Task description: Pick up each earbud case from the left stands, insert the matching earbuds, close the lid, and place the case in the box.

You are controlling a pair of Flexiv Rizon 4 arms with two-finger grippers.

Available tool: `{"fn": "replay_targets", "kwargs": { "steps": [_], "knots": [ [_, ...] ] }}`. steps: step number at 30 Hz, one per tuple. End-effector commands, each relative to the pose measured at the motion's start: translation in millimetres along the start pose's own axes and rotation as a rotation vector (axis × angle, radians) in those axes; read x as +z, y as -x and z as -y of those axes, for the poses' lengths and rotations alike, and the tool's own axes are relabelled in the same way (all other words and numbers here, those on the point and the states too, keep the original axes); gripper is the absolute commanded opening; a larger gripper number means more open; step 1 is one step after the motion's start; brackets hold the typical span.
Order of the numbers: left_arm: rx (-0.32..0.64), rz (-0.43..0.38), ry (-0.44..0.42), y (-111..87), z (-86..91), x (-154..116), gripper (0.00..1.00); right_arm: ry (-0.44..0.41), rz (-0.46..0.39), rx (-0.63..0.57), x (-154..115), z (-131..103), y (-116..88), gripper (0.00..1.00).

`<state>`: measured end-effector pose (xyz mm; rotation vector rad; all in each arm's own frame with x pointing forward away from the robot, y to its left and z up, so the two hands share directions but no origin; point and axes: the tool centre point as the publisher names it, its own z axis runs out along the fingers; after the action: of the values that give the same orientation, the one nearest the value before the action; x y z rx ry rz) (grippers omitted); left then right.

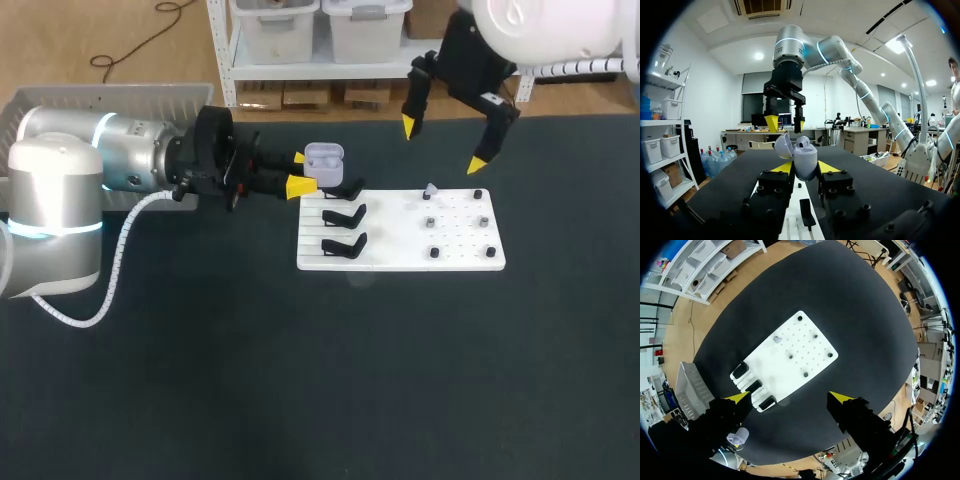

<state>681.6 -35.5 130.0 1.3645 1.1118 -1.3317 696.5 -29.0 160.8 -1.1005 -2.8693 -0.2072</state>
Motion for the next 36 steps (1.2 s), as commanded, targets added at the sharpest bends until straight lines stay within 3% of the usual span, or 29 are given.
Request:
{"fn": "replay_targets", "kwargs": {
  "steps": [1,6,9,16,19,26,36],
  "knots": [
    [0.003,0.0,0.005,-0.3,2.0,0,0.0,0.016,0.056,0.013,1,0,9,1.0],
    [0.003,0.0,0.005,-0.3,2.0,0,0.0,0.004,0.235,-0.062,8,-4,35,1.0],
    [0.003,0.0,0.005,-0.3,2.0,0,0.0,0.013,0.278,-0.157,11,-4,46,1.0],
    [0.003,0.0,0.005,-0.3,2.0,0,0.0,0.028,0.173,-0.344,20,-1,63,1.0],
    [0.003,0.0,0.005,-0.3,2.0,0,0.0,-0.008,0.129,-0.409,27,0,66,1.0],
    [0.003,0.0,0.005,-0.3,2.0,0,0.0,-0.129,0.168,-0.481,51,-1,62,1.0],
    [0.003,0.0,0.005,-0.3,2.0,0,0.0,-0.163,0.181,-0.478,74,-1,59,1.0]
  ]
}}
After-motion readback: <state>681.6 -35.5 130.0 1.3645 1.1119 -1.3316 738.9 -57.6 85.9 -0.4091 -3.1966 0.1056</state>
